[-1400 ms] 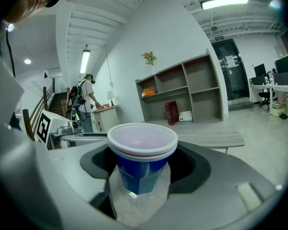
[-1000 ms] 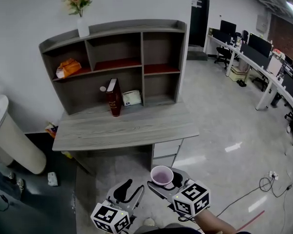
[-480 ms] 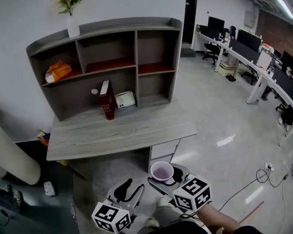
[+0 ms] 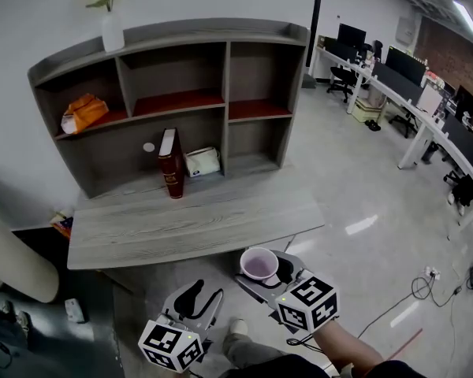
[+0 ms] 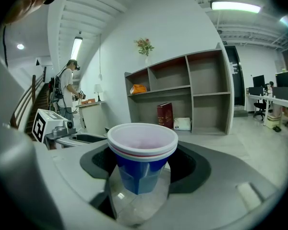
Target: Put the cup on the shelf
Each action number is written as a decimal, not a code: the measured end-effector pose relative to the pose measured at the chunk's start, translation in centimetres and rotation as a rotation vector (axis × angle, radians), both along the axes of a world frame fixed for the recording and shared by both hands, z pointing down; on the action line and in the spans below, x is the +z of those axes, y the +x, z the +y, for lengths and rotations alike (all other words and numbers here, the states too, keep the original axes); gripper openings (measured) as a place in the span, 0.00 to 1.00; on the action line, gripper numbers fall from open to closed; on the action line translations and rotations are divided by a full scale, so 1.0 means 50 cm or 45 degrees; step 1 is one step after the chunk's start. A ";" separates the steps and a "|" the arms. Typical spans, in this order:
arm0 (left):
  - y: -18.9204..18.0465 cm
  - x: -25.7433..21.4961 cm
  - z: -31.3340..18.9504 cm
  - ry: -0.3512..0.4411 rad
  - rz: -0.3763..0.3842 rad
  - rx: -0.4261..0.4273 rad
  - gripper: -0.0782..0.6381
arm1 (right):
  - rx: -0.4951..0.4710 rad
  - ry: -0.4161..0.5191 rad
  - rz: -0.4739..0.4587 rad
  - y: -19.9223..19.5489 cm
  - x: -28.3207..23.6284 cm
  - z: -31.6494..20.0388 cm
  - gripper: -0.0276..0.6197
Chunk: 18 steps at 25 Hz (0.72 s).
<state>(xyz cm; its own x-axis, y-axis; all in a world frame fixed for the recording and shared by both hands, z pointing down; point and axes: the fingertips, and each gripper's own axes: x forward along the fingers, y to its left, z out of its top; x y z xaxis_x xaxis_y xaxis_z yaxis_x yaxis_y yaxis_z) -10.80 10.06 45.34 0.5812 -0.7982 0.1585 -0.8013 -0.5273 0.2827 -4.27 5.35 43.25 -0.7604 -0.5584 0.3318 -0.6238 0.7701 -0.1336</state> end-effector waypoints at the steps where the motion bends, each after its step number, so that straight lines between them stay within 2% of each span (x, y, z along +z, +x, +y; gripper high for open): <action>1: -0.007 0.000 -0.021 -0.001 -0.007 0.004 0.36 | 0.000 -0.001 -0.008 -0.009 0.001 -0.023 0.52; 8: -0.043 -0.018 -0.145 0.001 -0.036 0.012 0.36 | -0.010 -0.022 -0.025 -0.060 0.002 -0.143 0.52; 18: -0.038 -0.023 -0.258 -0.012 -0.037 0.033 0.36 | -0.012 -0.014 -0.033 -0.068 -0.011 -0.260 0.52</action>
